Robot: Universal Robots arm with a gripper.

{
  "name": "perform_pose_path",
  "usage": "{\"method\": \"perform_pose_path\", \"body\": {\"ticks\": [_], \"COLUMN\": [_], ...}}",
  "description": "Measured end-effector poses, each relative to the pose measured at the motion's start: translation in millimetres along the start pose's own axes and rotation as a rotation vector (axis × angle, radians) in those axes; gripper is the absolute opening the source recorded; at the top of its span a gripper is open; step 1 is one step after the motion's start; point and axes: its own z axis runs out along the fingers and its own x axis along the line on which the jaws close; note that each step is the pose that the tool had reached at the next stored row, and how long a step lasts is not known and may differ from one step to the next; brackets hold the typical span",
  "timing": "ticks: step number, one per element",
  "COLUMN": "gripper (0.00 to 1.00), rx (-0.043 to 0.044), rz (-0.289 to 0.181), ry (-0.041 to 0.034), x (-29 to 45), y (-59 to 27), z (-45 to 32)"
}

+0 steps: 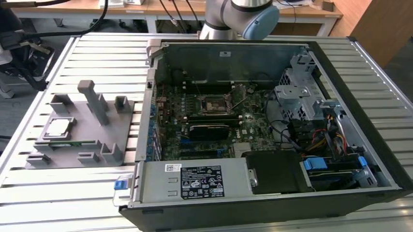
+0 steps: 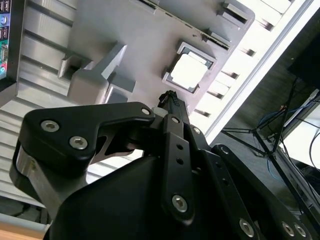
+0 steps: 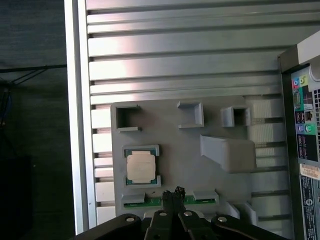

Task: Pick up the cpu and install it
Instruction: 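Reach for the cpu, then pick up the cpu and move it towards the insertion slot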

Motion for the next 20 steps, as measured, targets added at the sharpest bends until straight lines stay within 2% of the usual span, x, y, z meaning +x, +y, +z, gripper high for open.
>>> {"method": "perform_pose_path", "body": {"ticks": [11,20], "gripper": [0.11,0.11], "rx": [0.0,0.0002], "rz": [0.0,0.0], "ry": [0.0006,0.0023], "x": [21.4,31.4], "y": [-1.8,-2.7], "z": [4.3,6.8]}}
